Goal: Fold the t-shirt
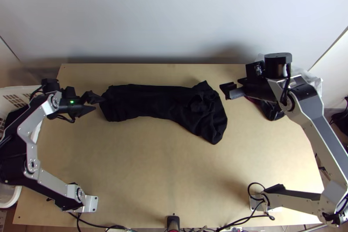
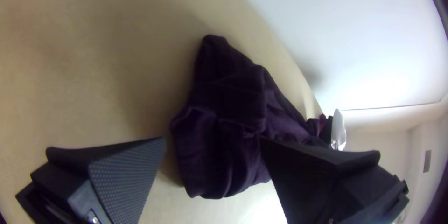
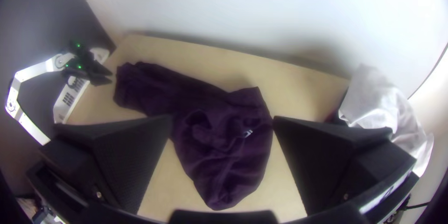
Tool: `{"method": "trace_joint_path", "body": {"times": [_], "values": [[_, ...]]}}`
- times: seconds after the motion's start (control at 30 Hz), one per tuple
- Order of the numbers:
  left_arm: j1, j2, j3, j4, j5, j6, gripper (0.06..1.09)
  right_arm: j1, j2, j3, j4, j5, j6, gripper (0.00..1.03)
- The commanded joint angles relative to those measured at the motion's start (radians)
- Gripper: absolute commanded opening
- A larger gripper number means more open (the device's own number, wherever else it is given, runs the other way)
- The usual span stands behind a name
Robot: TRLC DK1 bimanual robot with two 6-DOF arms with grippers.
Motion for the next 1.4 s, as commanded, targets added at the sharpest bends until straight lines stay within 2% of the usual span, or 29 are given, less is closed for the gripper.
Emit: {"method": "trace_joint_path", "body": {"times": [0.0,0.33,0.43,0.8,0.83,0.9,0.93,1.03,1.1,1.2,1.37], "values": [[-0.031,0.104,0.05,-0.001,0.018,0.047,1.04,0.046,-0.04,0.112,-0.11,0.003,0.04,0.99],[-0.082,0.197,0.078,0.074,0.037,0.004,1.04,0.067,-0.04,0.288,-0.234,0.018,0.096,0.99],[-0.094,0.229,0.119,0.085,0.078,-0.051,1.04,0.066,-0.041,0.299,-0.251,0.026,0.106,0.99],[-0.232,0.257,0.144,0.088,0.101,-0.132,1.03,0.081,-0.047,0.299,-0.273,0.049,0.125,0.99],[-0.24,0.249,0.138,0.088,0.101,-0.132,1.0,0.081,-0.047,0.299,-0.273,0.051,0.126,0.99],[-0.241,0.232,0.113,0.101,0.1,-0.151,0.79,0.081,-0.047,0.296,-0.273,0.051,0.128,0.99],[-0.24,0.214,0.087,0.124,0.1,-0.174,0.65,0.081,-0.049,0.293,-0.273,0.052,0.129,0.99],[-0.198,0.104,-0.031,0.247,0.063,-0.278,0.09,0.081,-0.049,0.282,-0.273,0.052,0.132,0.99],[-0.159,0.035,-0.074,0.261,0.071,-0.286,0.09,0.086,-0.049,0.273,-0.271,0.052,0.136,0.99],[-0.083,-0.051,-0.108,0.177,0.107,-0.252,0.09,0.089,-0.049,0.255,-0.263,0.052,0.137,0.99],[0.042,-0.217,-0.175,0.002,0.133,-0.086,0.09,0.11,-0.049,0.227,-0.236,0.052,0.139,0.99]]}}
